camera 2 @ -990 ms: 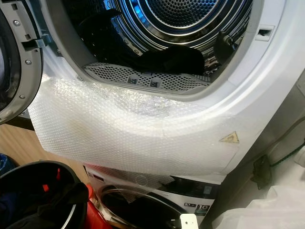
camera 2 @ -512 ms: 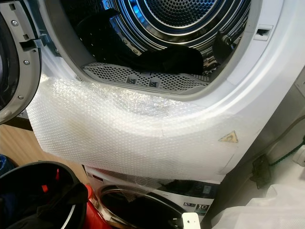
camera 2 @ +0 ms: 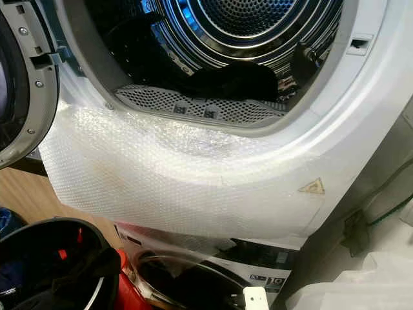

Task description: Clothes washing

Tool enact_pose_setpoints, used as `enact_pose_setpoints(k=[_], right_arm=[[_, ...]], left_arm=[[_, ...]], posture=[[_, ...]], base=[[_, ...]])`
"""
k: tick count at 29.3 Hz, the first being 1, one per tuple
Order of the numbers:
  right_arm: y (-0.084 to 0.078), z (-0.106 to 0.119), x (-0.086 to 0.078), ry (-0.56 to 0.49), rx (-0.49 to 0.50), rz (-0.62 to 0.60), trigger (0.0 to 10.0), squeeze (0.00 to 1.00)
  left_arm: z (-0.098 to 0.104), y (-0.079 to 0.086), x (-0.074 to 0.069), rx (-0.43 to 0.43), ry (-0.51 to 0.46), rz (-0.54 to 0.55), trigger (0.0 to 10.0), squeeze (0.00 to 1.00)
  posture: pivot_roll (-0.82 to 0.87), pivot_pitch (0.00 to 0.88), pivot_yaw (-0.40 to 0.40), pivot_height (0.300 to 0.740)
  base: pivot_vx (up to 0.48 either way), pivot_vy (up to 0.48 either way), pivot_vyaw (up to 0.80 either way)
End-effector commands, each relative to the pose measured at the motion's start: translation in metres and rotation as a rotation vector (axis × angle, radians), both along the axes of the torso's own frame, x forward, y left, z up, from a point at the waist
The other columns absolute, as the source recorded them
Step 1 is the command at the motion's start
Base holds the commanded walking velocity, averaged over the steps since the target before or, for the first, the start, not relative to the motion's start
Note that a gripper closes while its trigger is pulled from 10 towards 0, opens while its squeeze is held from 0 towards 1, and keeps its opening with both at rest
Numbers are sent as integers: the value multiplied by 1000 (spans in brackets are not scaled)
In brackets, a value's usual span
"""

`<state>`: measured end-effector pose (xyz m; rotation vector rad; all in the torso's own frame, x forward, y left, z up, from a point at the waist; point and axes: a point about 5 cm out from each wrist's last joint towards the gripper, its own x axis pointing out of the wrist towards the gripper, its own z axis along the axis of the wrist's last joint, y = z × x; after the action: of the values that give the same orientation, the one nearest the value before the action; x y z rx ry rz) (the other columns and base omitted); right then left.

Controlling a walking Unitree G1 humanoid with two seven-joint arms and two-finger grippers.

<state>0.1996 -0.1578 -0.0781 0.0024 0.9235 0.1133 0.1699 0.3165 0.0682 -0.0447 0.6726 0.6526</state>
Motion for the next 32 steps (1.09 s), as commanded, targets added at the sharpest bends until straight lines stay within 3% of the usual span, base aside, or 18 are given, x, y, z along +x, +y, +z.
enact_pose_setpoints(k=[1, 32], right_arm=[[2, 0, 0, 11, 2, 12, 10000, 0], [6, -2, -4, 28, -6, 51, 10000, 0]], left_arm=[[0, -1, 0, 1, -1, -4, 0, 0], [2, -11, 13, -51, -64, -12, 0, 0]], posture=[[311, 0, 4, 740], [268, 0, 25, 740]], base=[[0, 0, 0], [0, 0, 0]])
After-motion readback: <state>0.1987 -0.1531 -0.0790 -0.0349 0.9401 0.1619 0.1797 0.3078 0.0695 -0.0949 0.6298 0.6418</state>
